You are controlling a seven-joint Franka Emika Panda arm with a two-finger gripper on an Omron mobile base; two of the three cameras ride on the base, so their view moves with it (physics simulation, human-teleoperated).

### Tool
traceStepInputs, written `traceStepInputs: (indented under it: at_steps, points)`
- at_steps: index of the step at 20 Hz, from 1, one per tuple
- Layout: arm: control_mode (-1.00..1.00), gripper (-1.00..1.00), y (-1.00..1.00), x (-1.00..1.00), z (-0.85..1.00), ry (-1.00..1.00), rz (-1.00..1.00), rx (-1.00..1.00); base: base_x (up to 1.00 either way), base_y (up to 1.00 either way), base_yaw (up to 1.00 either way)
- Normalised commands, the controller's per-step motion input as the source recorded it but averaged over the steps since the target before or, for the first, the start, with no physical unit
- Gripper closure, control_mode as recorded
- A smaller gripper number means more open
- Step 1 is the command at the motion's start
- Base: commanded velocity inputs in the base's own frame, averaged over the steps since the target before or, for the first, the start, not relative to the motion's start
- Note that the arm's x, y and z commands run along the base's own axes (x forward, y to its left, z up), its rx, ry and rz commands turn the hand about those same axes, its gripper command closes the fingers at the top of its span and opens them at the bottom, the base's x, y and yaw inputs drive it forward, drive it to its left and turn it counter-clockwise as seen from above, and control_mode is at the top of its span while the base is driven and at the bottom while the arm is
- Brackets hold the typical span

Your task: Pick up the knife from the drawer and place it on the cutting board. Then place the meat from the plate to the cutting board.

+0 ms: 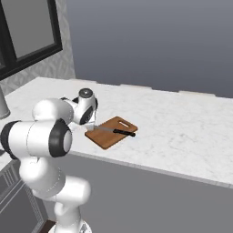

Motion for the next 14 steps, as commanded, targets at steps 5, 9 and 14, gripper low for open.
traceStepInputs:
  at_steps: [5, 9, 14]
  points:
    - [-1.0, -1.0, 1.0, -0.22, 0.43, 0.07, 0.52, -0.13, 0.0, 0.0, 0.0]
    - [-1.0, -1.0, 1.0, -0.16, 0.27, 0.08, 0.49, -0.27, 0.0, 0.0, 0.0]
    - [-1.0, -1.0, 0.89, -0.02, 0.01, 0.04, 0.56, -0.24, 0.0, 0.0, 0.0]
